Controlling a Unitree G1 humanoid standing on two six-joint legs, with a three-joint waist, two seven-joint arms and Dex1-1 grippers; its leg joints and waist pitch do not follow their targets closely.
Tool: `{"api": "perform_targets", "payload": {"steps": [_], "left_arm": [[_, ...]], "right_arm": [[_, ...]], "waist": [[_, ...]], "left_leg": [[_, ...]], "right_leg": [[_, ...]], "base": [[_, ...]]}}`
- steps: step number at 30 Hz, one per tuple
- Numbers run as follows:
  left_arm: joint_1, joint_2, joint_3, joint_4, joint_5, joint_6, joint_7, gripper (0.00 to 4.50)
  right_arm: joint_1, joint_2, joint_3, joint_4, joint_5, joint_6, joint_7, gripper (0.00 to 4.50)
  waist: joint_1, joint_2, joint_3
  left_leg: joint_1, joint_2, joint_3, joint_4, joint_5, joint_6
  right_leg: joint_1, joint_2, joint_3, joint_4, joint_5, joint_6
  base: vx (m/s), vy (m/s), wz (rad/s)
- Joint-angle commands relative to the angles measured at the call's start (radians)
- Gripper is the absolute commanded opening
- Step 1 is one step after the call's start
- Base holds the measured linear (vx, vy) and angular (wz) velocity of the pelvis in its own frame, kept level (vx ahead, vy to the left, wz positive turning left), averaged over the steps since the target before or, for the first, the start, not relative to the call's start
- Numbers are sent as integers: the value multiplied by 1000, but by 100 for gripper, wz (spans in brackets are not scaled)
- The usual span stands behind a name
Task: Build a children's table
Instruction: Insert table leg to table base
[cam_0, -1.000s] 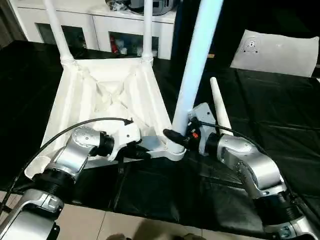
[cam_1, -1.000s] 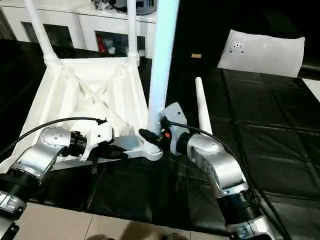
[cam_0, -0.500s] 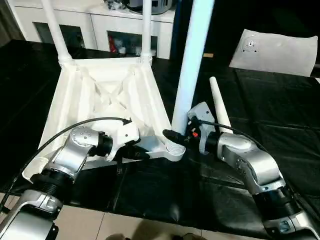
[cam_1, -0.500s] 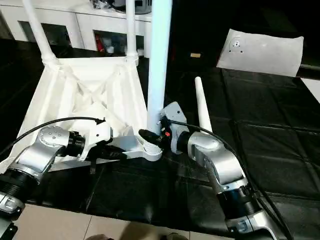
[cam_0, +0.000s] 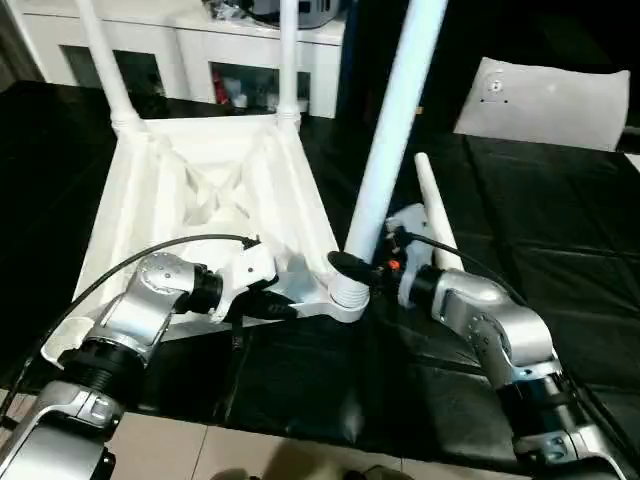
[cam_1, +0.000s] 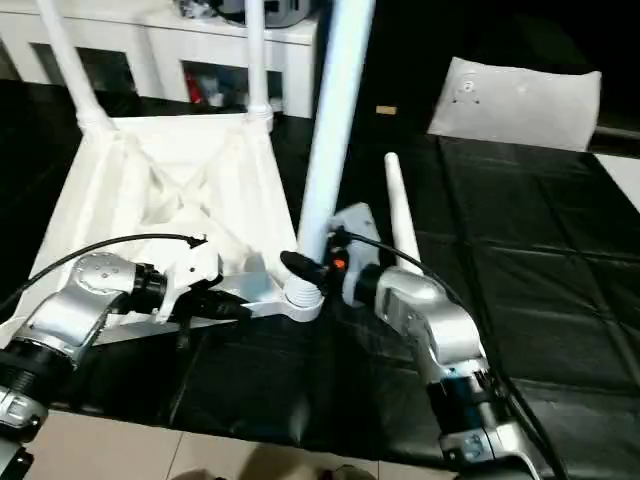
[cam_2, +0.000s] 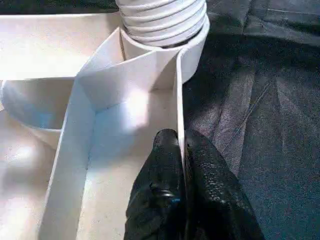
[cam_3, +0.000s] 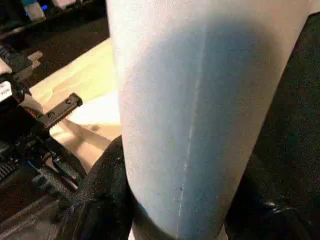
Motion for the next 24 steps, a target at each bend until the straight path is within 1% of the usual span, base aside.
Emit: {"api": "perform_targets", "payload": {"steps": [1,2,3,4,6,7,8,10,11,12,14,15,16,17,18,19,20,21,22,23,24], "left_arm": [[-14,-15,55,-49,-69,-9,10,0],[-17,-18,65,-44,-72,-7,23,0],[-17,-18,65,-44,-72,-7,23,0],[-22,-22,75,-37,-73,-4,39,0],[-30,-30,91,-24,-75,1,69,0],[-34,-34,97,-19,-74,3,80,0],[-34,-34,97,-19,-74,3,80,0],[-35,-36,100,-17,-72,5,90,0],[-31,-37,100,-18,-67,5,99,0],[-28,-37,99,-20,-64,4,103,0],[-23,-37,96,-25,-61,4,104,0],[-12,-37,91,-36,-58,6,103,0],[-11,-36,90,-37,-56,5,102,0],[-7,-33,82,-37,-49,1,97,0],[-7,-33,82,-37,-49,1,97,0],[-6,-31,78,-35,-45,-3,95,0],[-5,-28,68,-31,-36,-13,92,0],[-5,-27,68,-31,-35,-13,92,0],[-4,-26,61,-30,-30,-18,91,0],[-3,-24,57,-30,-24,-22,90,0],[-3,-24,57,-30,-24,-22,90,0]], "right_arm": [[44,-13,-23,44,-28,10,-38,191],[74,-9,-25,35,-29,-3,-41,191],[74,-9,-25,35,-29,-3,-41,191],[106,-4,-27,28,-32,-24,-46,191],[156,4,-28,12,-44,-64,-59,191],[172,8,-30,6,-49,-81,-67,191],[172,8,-30,6,-49,-81,-67,191],[186,11,-34,-5,-52,-96,-74,191],[209,13,-42,-29,-54,-120,-88,191],[224,14,-47,-43,-55,-133,-96,191],[236,13,-49,-57,-56,-143,-100,191],[258,1,-40,-82,-72,-164,-99,191],[261,-4,-32,-85,-81,-169,-98,191],[267,-32,8,-98,-123,-192,-87,191],[267,-32,8,-98,-123,-192,-87,191],[267,-46,30,-102,-144,-202,-80,191],[258,-71,76,-107,-180,-214,-61,191],[257,-72,77,-107,-181,-214,-60,191],[249,-85,103,-107,-198,-217,-49,191],[243,-90,116,-105,-207,-219,-43,191],[243,-90,116,-105,-207,-219,-43,191]], "waist": [[5,9,-69],[9,22,-68],[8,17,-68],[12,24,-68],[12,21,-69],[13,23,-68],[12,23,-68],[12,23,-66],[11,21,-65],[12,22,-65],[13,20,-65],[13,19,-65],[12,22,-65],[10,22,-65],[10,21,-65],[10,17,-65],[9,9,-65],[11,13,-65],[9,8,-65],[10,11,-64],[10,13,-64]], "left_leg": [[2,67,-24,-82,-133,7],[3,66,-26,-82,-137,3],[4,67,-24,-82,-140,3],[4,67,-25,-82,-144,1],[3,68,-26,-84,-147,0],[4,67,-26,-86,-161,-1],[4,67,-28,-86,-170,-2],[4,66,-28,-87,-181,-2],[3,65,-28,-87,-186,0],[4,66,-28,-87,-189,1],[4,66,-28,-88,-187,4],[1,67,-29,-89,-178,7],[2,67,-30,-89,-179,10],[1,67,-29,-89,-178,10],[0,66,-28,-88,-175,9],[0,64,-27,-87,-168,16],[-1,63,-25,-86,-161,20],[-1,63,-26,-85,-157,22],[-1,64,-24,-85,-152,27],[0,64,-26,-86,-153,29],[0,64,-25,-85,-153,30]], "right_leg": [[55,-103,65,-82,-310,-162],[55,-104,64,-81,-318,-164],[54,-103,64,-86,-321,-159],[54,-105,65,-85,-320,-160],[56,-103,64,-85,-309,-161],[55,-103,64,-86,-318,-159],[57,-104,63,-88,-339,-156],[55,-104,62,-93,-369,-148],[55,-104,62,-96,-392,-140],[53,-105,63,-98,-413,-130],[53,-104,63,-98,-414,-124],[54,-104,63,-96,-412,-120],[52,-104,63,-96,-407,-123],[52,-104,63,-96,-404,-124],[53,-101,62,-96,-401,-122],[53,-102,63,-95,-398,-122],[53,-101,64,-97,-405,-117],[54,-102,63,-94,-407,-117],[53,-100,63,-96,-412,-112],[52,-101,63,-95,-417,-112],[51,-102,63,-96,-420,-111]], "base": [[0,0,0],[0,0,0],[0,0,0],[0,0,0],[0,0,0],[0,0,0],[0,0,0],[0,0,0],[0,0,0],[0,0,0],[0,0,0],[0,0,0],[0,0,0],[0,0,0],[0,0,0],[0,0,0],[0,0,0],[0,0,0],[0,0,0],[0,0,0],[0,0,0]]}}
